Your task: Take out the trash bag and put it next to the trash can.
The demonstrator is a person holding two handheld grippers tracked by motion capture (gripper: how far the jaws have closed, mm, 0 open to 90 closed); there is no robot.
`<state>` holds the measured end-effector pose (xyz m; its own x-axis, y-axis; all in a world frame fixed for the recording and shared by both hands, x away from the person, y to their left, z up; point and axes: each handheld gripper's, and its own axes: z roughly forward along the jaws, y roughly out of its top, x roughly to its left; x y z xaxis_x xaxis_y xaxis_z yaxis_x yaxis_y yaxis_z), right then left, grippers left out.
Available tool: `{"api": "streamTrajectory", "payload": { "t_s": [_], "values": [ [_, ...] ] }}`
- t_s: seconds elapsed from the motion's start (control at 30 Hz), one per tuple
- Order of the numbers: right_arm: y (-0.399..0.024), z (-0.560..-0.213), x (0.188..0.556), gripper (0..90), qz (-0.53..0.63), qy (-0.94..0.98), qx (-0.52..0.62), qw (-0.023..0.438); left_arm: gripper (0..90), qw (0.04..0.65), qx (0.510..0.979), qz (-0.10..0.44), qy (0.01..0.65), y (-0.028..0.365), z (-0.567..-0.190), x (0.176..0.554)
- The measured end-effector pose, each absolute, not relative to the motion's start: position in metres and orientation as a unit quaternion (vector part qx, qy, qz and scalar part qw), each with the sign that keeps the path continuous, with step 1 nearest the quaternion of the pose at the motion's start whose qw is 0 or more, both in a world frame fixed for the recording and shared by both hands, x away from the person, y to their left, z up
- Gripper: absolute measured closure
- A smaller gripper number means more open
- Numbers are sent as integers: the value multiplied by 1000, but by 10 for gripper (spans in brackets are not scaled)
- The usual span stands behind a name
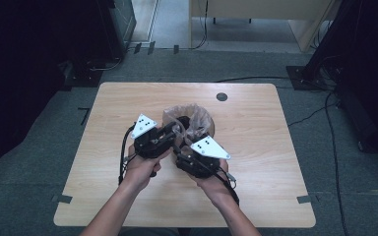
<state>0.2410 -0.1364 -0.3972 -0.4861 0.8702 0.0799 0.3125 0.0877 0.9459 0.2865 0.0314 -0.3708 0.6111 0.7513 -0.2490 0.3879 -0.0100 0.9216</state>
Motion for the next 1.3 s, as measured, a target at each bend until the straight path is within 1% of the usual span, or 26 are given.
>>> {"api": "streamTrajectory", "payload": {
  "t_s": [0.03, 0.07, 0.1, 0.17, 0.2, 0.23, 0.27, 0.3, 0.33, 0.4, 0.43, 0.5, 0.53, 0.57, 0.6, 0.67, 0.77, 0.97, 1.13, 1.3],
  "values": [
    [-136, -397, 241, 395, 521, 687, 430, 268, 711, 571, 693, 159, 411, 31, -371, 287],
    [-132, -397, 242, 594, 512, 686, 438, 276, 708, 572, 692, 160, 410, 32, -371, 286],
    [-132, -397, 242, 594, 512, 686, 438, 276, 708, 571, 693, 162, 409, 32, -371, 285],
    [-130, -397, 243, 776, 508, 685, 443, 277, 693, 571, 693, 164, 409, 34, -372, 284],
    [-131, -396, 245, 862, 511, 677, 453, 274, 665, 570, 693, 166, 409, 37, -373, 283],
    [-131, -396, 245, 862, 511, 677, 453, 274, 646, 570, 693, 166, 409, 37, -373, 283],
    [-134, -394, 247, 891, 517, 669, 457, 277, 622, 571, 691, 167, 410, 38, -374, 283],
    [-134, -394, 247, 891, 517, 669, 457, 277, 622, 571, 691, 167, 411, 40, -375, 283],
    [-137, -391, 247, 898, 522, 661, 457, 286, 579, 568, 693, 172, 409, 43, -378, 282],
    [-139, -386, 247, 900, 527, 652, 458, 296, 529, 567, 693, 176, 409, 44, -379, 281],
    [-139, -386, 247, 900, 527, 652, 458, 296, 529, 566, 693, 178, 410, 45, -380, 280],
    [-140, -381, 246, 900, 531, 645, 457, 306, 477, 564, 692, 181, 412, 47, -382, 279],
    [-141, -375, 247, 900, 535, 640, 451, 317, 435, 564, 691, 184, 413, 48, -383, 279],
    [-141, -375, 247, 900, 535, 640, 451, 317, 435, 565, 688, 186, 415, 49, -384, 278],
    [-142, -369, 248, 900, 539, 634, 447, 328, 401, 572, 684, 190, 411, 52, -385, 276],
    [-142, -366, 249, 900, 540, 631, 446, 332, 386, 582, 677, 194, 407, 54, -385, 273],
    [-145, -356, 250, 900, 552, 618, 438, 349, 307, 594, 666, 209, 399, 60, -386, 265],
    [-149, -338, 252, 900, 571, 591, 430, 374, 255, 601, 659, 228, 391, 73, -389, 257],
    [-154, -327, 250, 900, 577, 577, 424, 394, 198, 569, 671, 229, 416, 86, -404, 261],
    [-163, -317, 248, 900, 584, 566, 423, 398, 181, 526, 677, 255, 448, 98, -428, 263]
  ]
}}
